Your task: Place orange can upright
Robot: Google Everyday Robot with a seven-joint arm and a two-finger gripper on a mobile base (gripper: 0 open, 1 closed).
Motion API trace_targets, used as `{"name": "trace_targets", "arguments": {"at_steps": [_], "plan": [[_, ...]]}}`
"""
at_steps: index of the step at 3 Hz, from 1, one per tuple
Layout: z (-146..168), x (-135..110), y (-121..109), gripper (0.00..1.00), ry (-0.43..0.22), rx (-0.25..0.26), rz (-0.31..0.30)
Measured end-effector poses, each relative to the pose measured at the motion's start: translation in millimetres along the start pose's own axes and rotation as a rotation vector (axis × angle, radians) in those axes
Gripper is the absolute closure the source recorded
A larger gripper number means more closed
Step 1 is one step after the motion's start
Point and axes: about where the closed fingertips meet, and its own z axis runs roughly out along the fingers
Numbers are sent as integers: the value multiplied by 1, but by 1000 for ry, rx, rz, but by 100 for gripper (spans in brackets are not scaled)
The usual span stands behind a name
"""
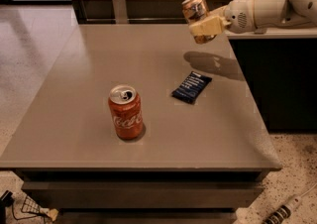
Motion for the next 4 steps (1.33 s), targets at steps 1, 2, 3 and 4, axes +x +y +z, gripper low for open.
{"name": "trace_targets", "arguments": {"at_steps": [1, 2, 3, 4], "plan": [[15, 6, 5, 100, -83, 10, -19], [24, 11, 5, 100, -138, 14, -20], [37, 19, 3, 100, -186, -8, 3], [55, 30, 0, 100, -219, -30, 33]]}}
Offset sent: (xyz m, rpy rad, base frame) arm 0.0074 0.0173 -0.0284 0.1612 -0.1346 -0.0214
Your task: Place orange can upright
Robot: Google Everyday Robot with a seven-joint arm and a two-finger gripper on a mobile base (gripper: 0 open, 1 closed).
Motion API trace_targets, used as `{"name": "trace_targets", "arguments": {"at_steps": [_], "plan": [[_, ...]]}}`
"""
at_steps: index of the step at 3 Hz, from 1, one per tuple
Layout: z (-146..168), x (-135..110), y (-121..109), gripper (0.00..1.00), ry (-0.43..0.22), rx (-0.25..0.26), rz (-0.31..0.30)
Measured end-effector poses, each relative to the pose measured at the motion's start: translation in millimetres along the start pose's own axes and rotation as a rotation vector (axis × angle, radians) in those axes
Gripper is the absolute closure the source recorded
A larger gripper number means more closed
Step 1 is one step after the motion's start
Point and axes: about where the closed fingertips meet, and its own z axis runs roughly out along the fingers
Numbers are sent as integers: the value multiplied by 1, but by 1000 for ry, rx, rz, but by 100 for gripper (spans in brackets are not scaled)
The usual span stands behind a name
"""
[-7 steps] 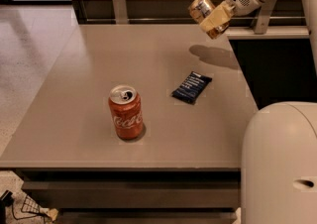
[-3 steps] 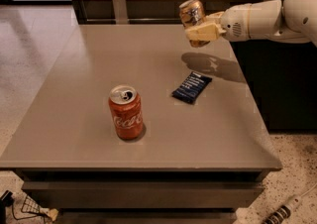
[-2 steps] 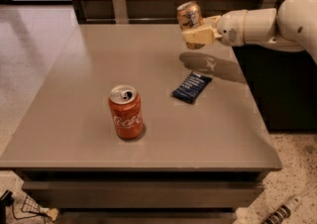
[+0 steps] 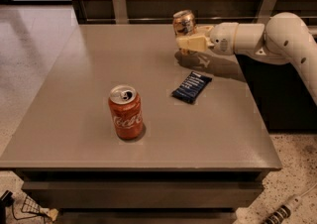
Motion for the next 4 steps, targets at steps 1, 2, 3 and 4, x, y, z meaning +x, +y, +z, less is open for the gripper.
{"name": "trace_targets", "arguments": {"at_steps": [1, 2, 3, 4], "plan": [[12, 10, -4, 100, -29, -9, 10], [19, 21, -10, 100, -75, -19, 15], [17, 34, -19, 100, -115, -9, 39], [13, 39, -22, 100, -127, 1, 52]]}}
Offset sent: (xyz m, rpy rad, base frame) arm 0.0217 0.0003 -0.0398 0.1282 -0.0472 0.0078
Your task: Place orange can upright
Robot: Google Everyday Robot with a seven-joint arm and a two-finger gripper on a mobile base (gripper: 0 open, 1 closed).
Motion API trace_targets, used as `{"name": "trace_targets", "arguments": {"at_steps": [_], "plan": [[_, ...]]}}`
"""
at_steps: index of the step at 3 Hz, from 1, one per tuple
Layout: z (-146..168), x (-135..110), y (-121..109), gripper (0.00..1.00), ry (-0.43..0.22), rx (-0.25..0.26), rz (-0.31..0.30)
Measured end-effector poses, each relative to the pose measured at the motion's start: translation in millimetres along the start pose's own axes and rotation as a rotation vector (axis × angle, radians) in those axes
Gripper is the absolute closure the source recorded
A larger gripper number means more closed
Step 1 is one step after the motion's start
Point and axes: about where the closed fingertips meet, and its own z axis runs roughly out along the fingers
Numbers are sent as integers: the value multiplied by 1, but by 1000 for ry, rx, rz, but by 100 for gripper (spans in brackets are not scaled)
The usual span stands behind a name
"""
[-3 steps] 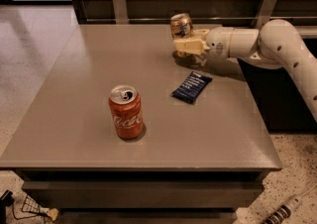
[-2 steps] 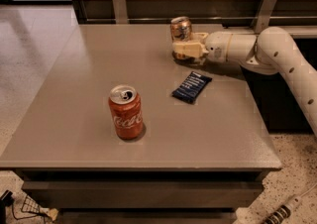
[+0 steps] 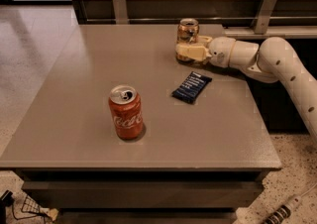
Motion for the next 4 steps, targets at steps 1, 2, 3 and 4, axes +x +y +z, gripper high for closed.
{"name": "trace_targets", "arguments": {"at_steps": [1, 2, 3, 4], "plan": [[0, -1, 0, 82, 0, 0, 0], [0, -1, 0, 60, 0, 0, 0], [0, -2, 0, 36, 0, -1, 0], [0, -2, 0, 12, 0, -1, 0]]}}
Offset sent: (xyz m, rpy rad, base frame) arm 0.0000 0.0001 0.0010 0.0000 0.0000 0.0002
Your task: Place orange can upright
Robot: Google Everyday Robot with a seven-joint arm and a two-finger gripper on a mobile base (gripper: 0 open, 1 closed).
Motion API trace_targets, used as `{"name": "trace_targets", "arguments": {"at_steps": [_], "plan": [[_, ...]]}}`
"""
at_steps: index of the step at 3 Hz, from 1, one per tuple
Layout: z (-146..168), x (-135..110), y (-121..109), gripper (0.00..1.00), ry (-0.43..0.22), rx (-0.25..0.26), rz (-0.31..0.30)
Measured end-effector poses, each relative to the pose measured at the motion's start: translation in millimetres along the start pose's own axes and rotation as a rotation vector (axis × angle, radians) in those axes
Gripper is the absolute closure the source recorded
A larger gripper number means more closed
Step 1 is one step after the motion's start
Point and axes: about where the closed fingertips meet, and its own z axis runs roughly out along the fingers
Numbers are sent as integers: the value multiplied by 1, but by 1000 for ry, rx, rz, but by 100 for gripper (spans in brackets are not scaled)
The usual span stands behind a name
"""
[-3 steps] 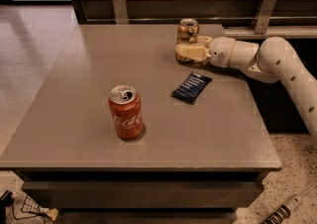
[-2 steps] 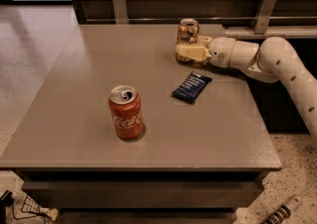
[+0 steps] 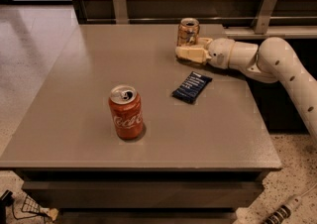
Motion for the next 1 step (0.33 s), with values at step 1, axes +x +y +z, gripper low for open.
{"name": "trace_targets", "arguments": {"at_steps": [1], "plan": [[3, 0, 2, 0, 0, -5, 0]]}}
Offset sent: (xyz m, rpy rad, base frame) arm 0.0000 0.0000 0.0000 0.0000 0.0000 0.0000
